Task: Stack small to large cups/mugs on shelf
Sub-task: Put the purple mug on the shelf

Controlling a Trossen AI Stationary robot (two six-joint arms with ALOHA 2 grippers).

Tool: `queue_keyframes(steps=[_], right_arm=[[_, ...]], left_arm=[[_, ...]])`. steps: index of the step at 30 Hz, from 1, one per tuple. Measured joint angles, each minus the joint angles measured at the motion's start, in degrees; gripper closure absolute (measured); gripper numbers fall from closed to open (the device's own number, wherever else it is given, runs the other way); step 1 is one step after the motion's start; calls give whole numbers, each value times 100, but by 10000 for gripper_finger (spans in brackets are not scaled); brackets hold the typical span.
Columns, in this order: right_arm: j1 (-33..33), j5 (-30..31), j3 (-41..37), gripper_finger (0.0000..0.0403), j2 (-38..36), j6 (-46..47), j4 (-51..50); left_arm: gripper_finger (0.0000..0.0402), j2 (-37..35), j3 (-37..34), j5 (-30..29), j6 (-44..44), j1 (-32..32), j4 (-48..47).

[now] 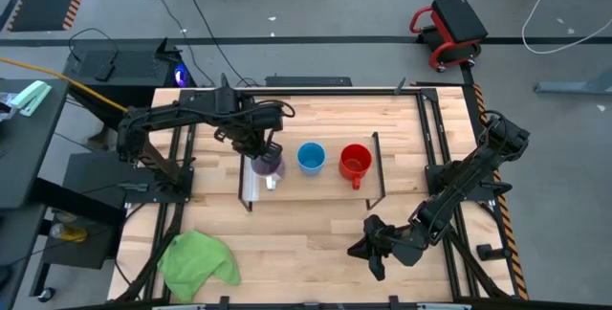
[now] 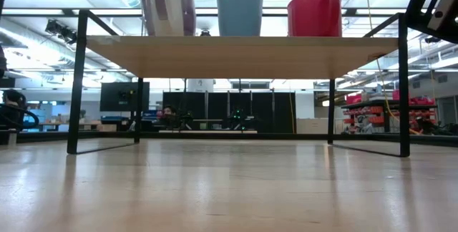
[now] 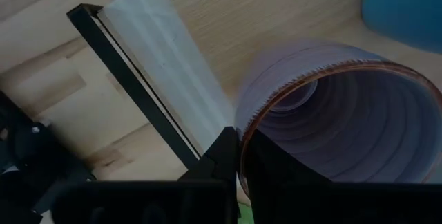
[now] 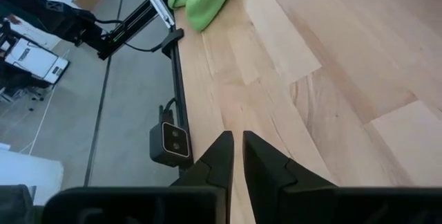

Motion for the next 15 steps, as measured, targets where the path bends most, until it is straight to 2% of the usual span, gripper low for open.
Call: queue_keyframes(steps=[15], right_arm=[[-2, 0, 0, 364, 0, -17, -3]], left_arm=[[380, -48, 4, -43, 94, 2, -34]])
